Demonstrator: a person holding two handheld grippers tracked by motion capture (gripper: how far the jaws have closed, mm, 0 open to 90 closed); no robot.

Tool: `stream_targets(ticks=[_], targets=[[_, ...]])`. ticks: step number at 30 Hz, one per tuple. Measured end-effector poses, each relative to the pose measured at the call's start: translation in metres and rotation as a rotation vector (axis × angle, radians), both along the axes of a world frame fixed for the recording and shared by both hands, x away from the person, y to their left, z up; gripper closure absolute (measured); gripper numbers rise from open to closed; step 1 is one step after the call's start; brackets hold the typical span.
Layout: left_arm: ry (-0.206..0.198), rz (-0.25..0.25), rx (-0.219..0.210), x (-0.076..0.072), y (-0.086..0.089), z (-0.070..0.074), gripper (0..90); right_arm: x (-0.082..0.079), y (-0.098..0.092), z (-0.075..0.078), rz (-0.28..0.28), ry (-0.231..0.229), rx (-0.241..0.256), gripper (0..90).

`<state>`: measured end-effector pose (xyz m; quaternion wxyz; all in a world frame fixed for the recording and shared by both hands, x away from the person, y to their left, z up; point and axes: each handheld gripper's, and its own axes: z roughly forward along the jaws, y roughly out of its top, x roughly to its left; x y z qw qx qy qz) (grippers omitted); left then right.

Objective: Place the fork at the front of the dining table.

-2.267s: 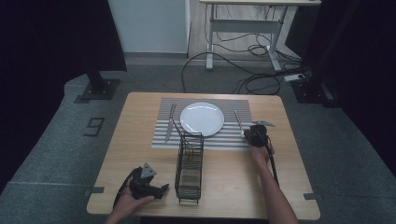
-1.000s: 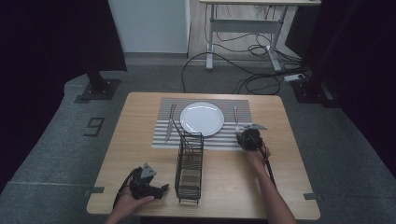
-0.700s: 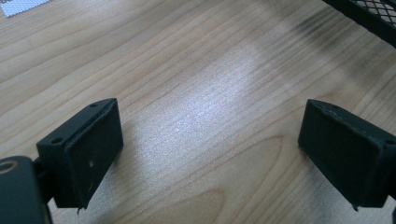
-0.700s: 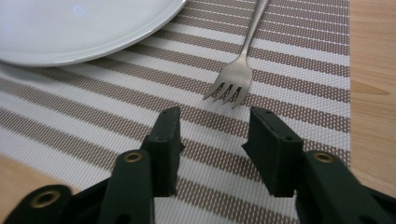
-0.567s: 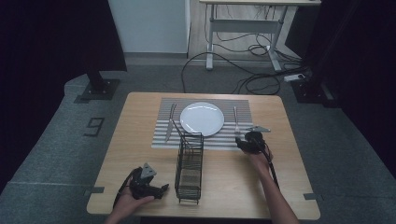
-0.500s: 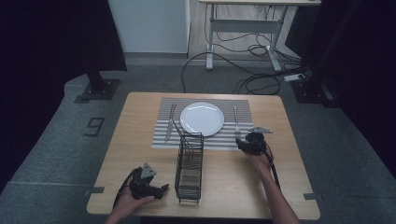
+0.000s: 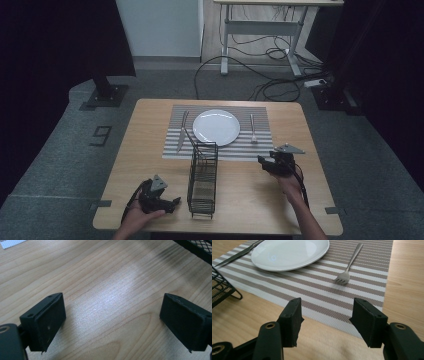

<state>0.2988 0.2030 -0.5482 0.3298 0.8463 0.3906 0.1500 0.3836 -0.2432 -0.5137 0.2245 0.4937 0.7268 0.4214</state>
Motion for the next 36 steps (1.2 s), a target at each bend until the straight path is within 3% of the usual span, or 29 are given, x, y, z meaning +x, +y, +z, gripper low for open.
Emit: stream_targets(ticks=[13, 21, 27, 29, 36], targets=[[0.0, 0.0, 0.0, 0.0, 0.0, 0.0, 6.5, -0.042, -0.011, 0.004, 0.017, -0.036, -0.017, 41.0], [0.0, 0.0, 0.0, 0.0, 0.0, 0.0, 6.5, -0.069, -0.023, -0.007, 0.025, -0.025, -0.057, 40.6], [0.0, 0.0, 0.001, 0.0, 0.0, 0.0, 6.5, -0.078, -0.033, -0.025, 0.009, 0.015, -0.047, 40.5], [0.0, 0.0, 0.0, 0.0, 0.0, 0.0, 6.5, -0.08, -0.035, -0.032, 0.0, 0.027, -0.069, 40.4], [0.0, 0.0, 0.0, 0.0, 0.0, 0.0, 6.5, -0.078, -0.038, -0.032, -0.027, 0.026, -0.072, 40.3]])
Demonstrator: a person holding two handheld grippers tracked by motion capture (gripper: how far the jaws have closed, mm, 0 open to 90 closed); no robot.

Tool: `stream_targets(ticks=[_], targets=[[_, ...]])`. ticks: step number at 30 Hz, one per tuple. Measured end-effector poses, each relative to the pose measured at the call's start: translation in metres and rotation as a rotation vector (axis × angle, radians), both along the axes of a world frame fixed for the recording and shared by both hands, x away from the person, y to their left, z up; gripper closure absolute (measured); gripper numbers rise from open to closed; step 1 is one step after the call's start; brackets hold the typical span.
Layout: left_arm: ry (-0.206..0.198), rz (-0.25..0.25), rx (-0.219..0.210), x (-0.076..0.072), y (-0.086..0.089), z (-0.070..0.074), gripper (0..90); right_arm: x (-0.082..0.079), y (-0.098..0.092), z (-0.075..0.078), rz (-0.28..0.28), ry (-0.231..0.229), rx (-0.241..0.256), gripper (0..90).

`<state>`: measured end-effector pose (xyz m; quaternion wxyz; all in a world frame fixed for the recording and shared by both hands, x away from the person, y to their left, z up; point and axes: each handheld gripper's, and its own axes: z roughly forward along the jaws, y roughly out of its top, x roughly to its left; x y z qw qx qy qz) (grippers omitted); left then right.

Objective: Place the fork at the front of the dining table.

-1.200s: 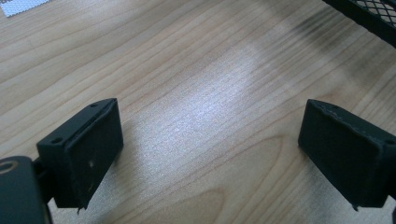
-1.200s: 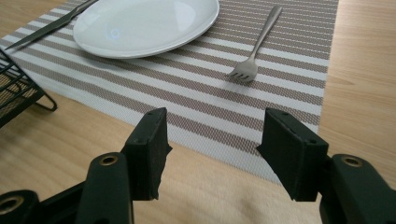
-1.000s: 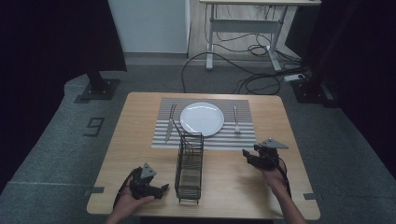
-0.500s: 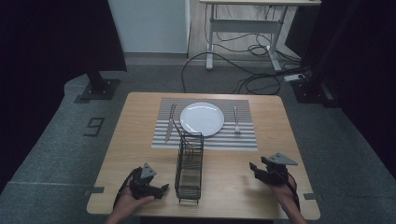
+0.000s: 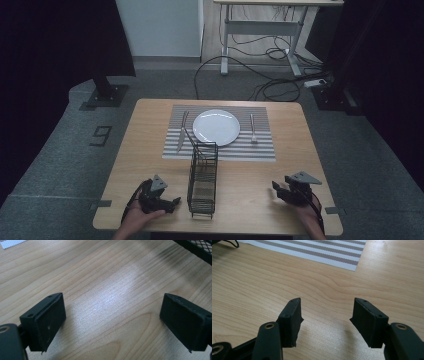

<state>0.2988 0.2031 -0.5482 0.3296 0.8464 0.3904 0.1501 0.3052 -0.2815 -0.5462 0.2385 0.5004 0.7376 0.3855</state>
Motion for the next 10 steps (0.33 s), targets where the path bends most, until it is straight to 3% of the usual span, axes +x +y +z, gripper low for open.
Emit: stream_targets(ticks=[10], targets=[[0.0, 0.0, 0.0, 0.0, 0.0, 0.0, 6.5, 0.0008, 0.0032, -0.004, 0.008, 0.008, -0.026, 40.3]])
